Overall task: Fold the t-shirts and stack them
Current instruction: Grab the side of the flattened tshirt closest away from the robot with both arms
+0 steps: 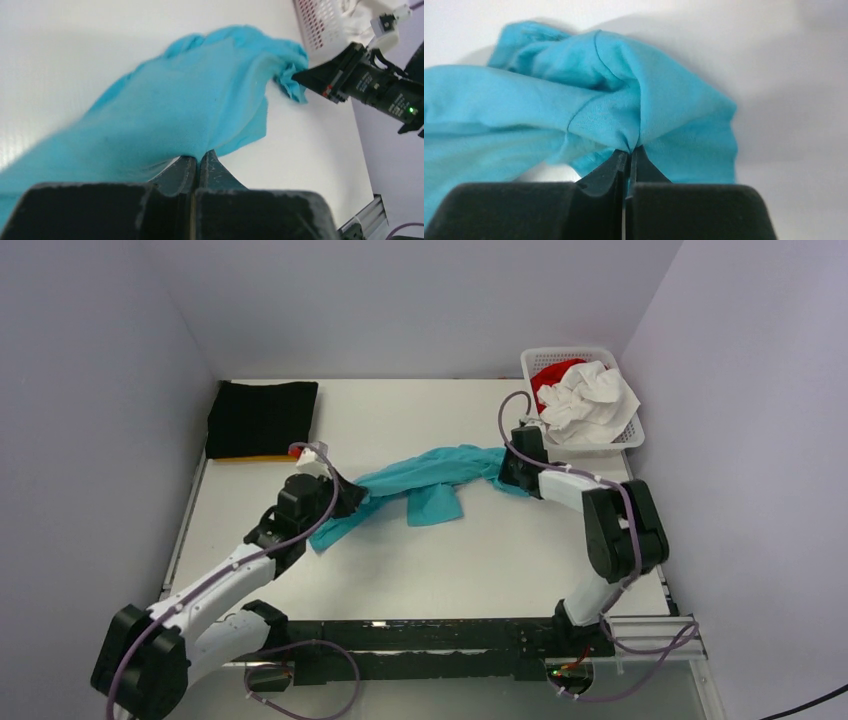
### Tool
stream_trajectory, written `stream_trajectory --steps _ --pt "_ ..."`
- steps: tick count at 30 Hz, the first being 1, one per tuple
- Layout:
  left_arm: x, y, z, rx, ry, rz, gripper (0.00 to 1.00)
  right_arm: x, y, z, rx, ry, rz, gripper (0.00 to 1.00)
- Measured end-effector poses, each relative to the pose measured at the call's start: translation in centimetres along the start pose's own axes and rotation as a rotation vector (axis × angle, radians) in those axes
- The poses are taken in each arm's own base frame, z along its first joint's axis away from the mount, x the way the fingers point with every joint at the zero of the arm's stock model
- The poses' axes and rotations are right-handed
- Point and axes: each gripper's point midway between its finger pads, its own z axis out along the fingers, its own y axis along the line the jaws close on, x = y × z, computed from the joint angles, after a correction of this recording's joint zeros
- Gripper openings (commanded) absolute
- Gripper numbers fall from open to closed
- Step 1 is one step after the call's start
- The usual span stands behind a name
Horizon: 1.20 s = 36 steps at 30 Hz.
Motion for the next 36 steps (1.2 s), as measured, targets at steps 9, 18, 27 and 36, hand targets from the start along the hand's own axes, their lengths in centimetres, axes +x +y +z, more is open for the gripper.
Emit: stream_trajectory --steps 9,18,27,36 --pt "-11.9 -5.3 -7.2 0.058 -0.387 0.097 0.00 -12.7 2.4 -15.9 -0.127 -0.470 -0.009 0.00" --pt "-24.1 -12.8 -18.7 0.137 -0.745 0.217 0.00 -22.3 6.5 -31.3 -0.320 -0.808 -0.078 0.00" --pt "-33.2 -15.8 -17.9 -0.001 -0.842 0.344 0.00 -30.3 9.4 -34.7 -0.330 -0.924 -0.173 0.00" --pt "-41.1 -7.6 -3.9 -0.120 -0.642 0.366 0.00 -40.0 12.3 -22.5 -0.302 -0.868 -0.235 0.00"
